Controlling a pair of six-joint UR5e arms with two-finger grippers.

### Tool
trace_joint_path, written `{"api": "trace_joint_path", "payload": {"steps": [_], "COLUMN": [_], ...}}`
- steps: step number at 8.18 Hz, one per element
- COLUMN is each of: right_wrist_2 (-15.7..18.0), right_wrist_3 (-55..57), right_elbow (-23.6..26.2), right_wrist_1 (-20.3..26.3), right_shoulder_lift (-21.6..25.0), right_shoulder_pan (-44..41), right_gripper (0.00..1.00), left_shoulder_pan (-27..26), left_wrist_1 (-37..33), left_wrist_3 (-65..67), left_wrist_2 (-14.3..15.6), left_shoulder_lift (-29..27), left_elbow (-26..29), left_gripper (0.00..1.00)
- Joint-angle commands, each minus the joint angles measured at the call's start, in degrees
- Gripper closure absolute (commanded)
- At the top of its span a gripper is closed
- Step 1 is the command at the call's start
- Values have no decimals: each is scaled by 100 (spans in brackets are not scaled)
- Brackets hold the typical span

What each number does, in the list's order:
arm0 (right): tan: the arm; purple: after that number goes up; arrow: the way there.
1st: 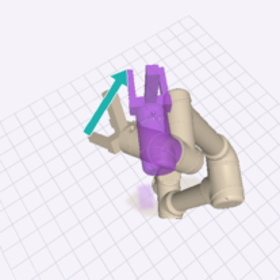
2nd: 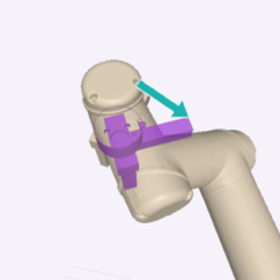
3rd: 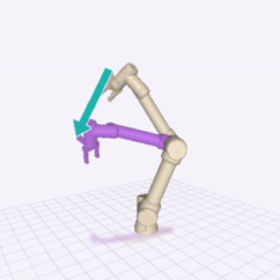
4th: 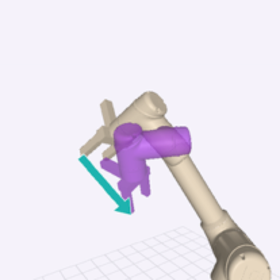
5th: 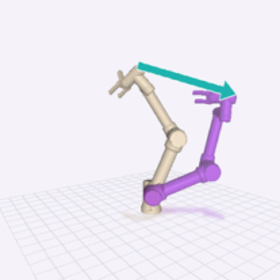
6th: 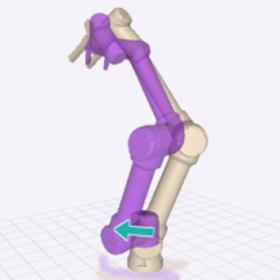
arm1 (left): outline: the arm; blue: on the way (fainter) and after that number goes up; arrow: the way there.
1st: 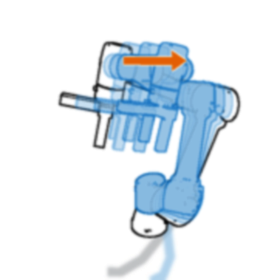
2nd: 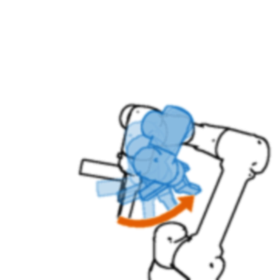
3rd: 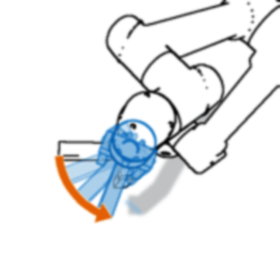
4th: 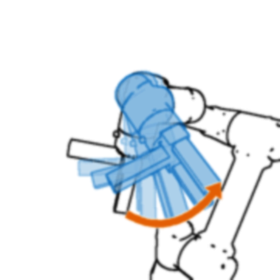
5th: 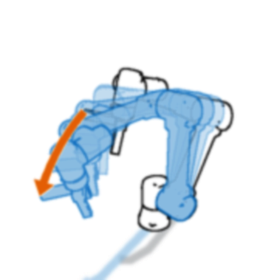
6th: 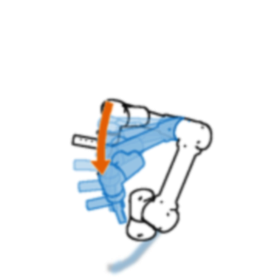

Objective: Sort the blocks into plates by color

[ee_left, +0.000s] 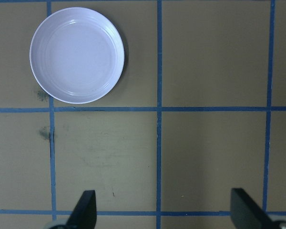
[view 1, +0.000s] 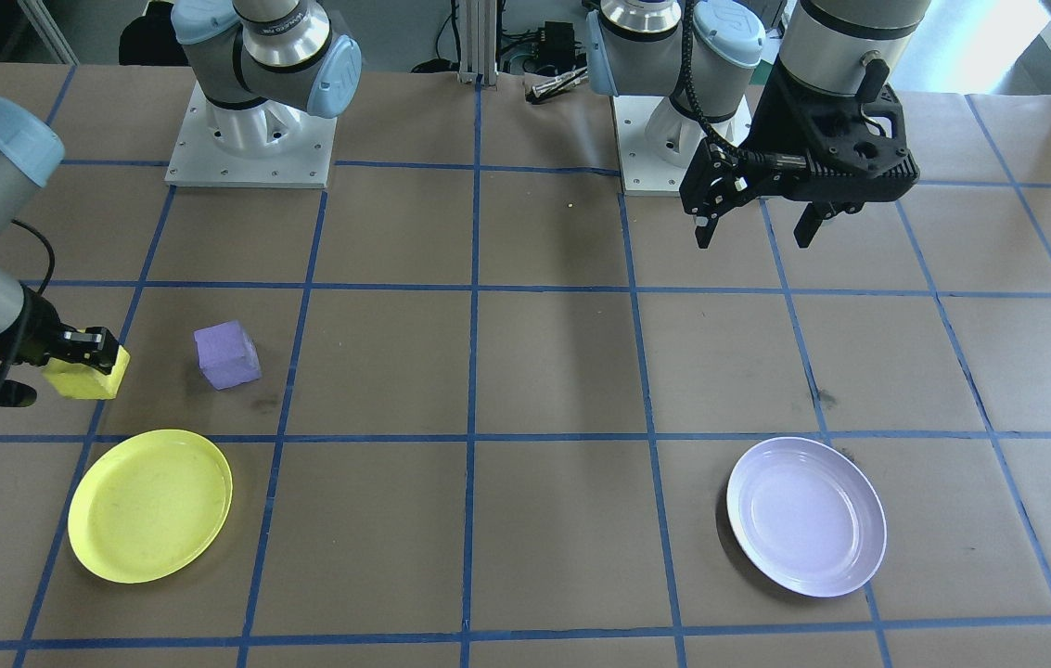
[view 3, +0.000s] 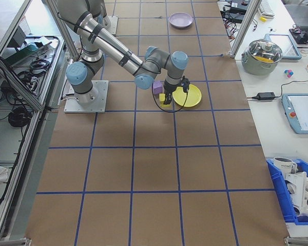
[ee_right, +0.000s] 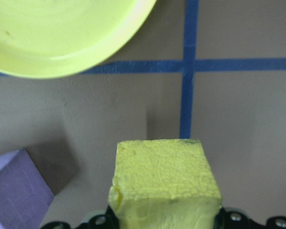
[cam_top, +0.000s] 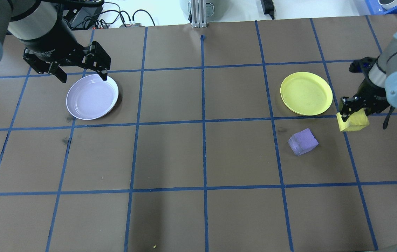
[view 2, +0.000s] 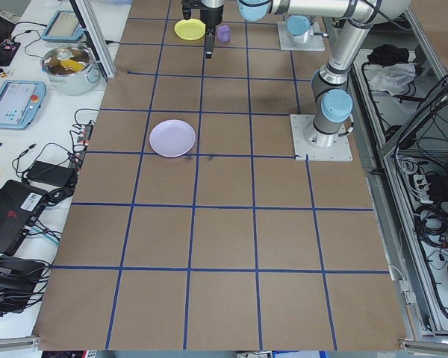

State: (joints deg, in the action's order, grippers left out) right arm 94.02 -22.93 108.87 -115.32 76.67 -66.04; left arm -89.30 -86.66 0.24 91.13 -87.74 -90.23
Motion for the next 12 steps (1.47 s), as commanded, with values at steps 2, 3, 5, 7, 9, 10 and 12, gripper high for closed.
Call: {"api": "trace_joint_path", "payload": {"steps": [2, 3, 5, 7, 9, 10, 12], "right_wrist_2": [-507, -525, -403, -429, -376, -376, -315], "right_wrist_3": [8, 121, 430, 447, 447, 482, 726], "right_elbow": [-1735, -1746, -1799, -1730, -1720, -1720, -1720], "right_wrist_1": [539, 345, -191, -219, -123, -105, 306], "right_shoulder_lift": [-895, -1169, -1522, -1576, -1515, -1427, -1059], "right_shoulder_pan": [-311, -618, -1051, -1087, -1078, -1087, -1104], "right_gripper": [57, 57, 55, 49, 0, 0, 0], "left_shoulder_pan": [0, 0, 9, 0, 0, 0, 0], "left_wrist_1": [9, 18, 167, 167, 167, 202, 281], "left_wrist_3": [-7, -7, 2, 2, -7, -16, -111], "left_wrist_2": [10, 10, 18, 10, 10, 10, 10], "left_shoulder_lift": [-6, -15, -32, -67, -137, -155, -173], "left_elbow": [5, 5, -12, -4, 5, 5, -12], "left_gripper": [0, 0, 0, 0, 0, 0, 0]}}
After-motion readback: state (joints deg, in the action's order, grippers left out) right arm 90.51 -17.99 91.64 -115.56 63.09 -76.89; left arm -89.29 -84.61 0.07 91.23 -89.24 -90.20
